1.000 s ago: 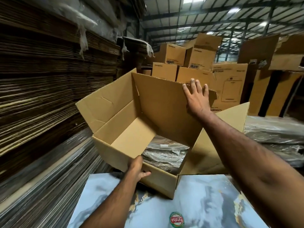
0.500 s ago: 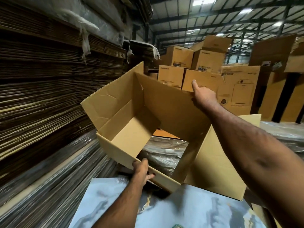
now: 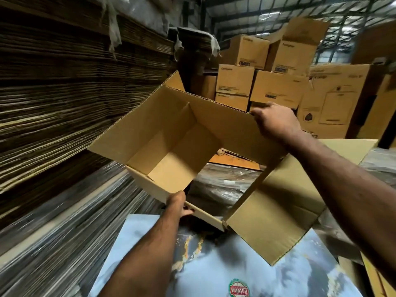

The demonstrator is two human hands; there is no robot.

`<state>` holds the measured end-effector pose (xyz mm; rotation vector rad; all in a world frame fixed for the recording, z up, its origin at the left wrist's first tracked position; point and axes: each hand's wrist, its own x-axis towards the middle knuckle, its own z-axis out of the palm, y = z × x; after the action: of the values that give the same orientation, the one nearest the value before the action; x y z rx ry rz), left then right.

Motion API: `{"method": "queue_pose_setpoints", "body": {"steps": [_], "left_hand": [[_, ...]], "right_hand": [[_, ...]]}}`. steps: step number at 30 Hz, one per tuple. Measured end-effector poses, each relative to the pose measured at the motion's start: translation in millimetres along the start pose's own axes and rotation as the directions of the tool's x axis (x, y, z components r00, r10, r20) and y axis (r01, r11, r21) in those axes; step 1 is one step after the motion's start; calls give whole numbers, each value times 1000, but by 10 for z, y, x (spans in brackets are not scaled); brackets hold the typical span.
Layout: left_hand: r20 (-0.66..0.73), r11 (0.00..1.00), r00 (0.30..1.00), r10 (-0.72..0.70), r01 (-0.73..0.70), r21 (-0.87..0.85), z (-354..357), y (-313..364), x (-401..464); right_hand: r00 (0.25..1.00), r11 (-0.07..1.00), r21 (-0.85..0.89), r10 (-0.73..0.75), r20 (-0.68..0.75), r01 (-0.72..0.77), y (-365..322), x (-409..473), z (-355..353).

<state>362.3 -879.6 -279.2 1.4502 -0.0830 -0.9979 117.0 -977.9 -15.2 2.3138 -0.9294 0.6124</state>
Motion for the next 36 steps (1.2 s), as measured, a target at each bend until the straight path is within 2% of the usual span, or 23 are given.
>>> {"method": "queue_pose_setpoints", "body": {"steps": [3, 6, 10, 13, 16, 20, 23, 25, 28, 32, 36], "left_hand": [[-70, 1000, 997, 21, -20, 17, -202, 186, 33], [-165, 989, 983, 84, -62, 135, -372, 319, 27], [-199, 944, 961, 194, -127, 305, -364, 381, -144], [-156, 928, 963, 221, -158, 338, -214, 448, -349], [-83, 954, 975, 205, -180, 240, -19, 526, -510], [-62, 974, 987, 150, -137, 182, -60, 434, -399], [-68, 978, 989, 131, -118, 170, -206, 369, -252], [-59, 978, 987, 149, -138, 154, -238, 373, -206], [-75, 951, 975, 208, -184, 248, -192, 358, -247], [-16, 879, 954, 299, -269, 394, -9, 344, -357], [-53, 873, 947, 318, -270, 407, 41, 450, -356]], "right_hand": [[999, 999, -1, 50, -17, -50, 39, -79, -5], [982, 982, 8, 188, -18, -188, 28, -122, 52], [955, 955, -29, 295, -32, -296, -16, -113, 44], [961, 961, -17, 275, 10, -275, -102, -147, 3], [982, 988, 33, 142, 127, -148, -361, -224, 28], [990, 1000, -3, 29, 139, -29, -425, -306, 32], [980, 1000, -16, 27, 197, -24, -264, -332, 0], [983, 996, -89, 34, 178, -18, -189, -349, 53], [983, 985, -168, 73, 171, -44, -184, -353, 155], [972, 986, -119, 138, 191, -117, -370, -302, 203], [961, 989, -87, 138, 241, -120, -464, -331, 202]]}}
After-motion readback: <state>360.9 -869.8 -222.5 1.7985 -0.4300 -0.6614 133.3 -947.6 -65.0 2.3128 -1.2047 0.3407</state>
